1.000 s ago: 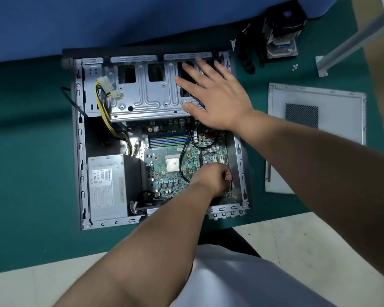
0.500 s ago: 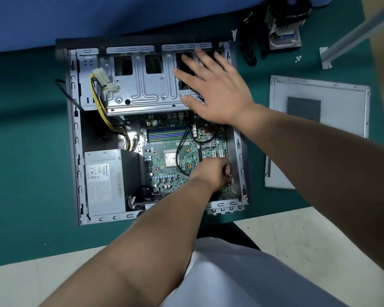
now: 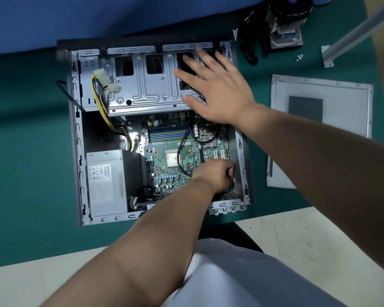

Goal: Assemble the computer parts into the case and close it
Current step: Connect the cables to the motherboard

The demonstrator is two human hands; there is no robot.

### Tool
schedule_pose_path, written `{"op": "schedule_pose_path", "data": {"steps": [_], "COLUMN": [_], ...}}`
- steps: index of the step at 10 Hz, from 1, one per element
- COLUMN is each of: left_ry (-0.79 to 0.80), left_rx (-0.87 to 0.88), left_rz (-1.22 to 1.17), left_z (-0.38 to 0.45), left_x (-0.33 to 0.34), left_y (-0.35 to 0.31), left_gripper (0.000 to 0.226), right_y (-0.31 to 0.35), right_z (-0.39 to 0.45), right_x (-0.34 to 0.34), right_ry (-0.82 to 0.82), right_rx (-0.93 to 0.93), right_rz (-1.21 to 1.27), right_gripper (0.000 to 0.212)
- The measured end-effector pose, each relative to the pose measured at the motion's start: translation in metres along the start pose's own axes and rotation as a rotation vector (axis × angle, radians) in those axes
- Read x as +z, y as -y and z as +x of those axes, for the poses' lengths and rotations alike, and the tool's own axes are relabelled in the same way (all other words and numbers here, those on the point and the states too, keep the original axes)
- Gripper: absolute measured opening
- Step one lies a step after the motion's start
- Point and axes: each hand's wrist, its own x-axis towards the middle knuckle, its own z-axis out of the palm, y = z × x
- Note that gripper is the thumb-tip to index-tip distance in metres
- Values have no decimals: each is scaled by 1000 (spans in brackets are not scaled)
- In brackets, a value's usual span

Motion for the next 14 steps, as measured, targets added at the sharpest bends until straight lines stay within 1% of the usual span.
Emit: {"op": "schedule_pose_path", "data": {"steps": [3,4,5,6,8,10,12,14], "left_ry": [-20,-14,-1,-3,10,21,76,69], "left_rx": [11,-2,-33,-39,-54,-64,-54,-43], "left_rz": [5,-20,-91,-86,-157,-226,-290,-139], "left_z": [1,2,4,4,6,6,3,1], "left_x": [1,1,2,3,3,5,2,1], "left_y": [1,2,3,3,5,8,11,9], "left_gripper": [10,15,15,13,20,19,31,9], "right_y": [0,-1,0,-1,-1,-1,-2,-1], "right_z": [0,1,1,1,1,1,1,1], "right_x": [1,2,3,3,3,3,4,4], "right_ry": [-9,-11,-17,-23,-28,-29,-32,-44], "right_rx": [-1,-2,0,-1,1,1,-1,4], "right_rz": [1,1,1,2,2,12,12,24], "right_gripper": [65,65,64,64,64,64,64,64]}}
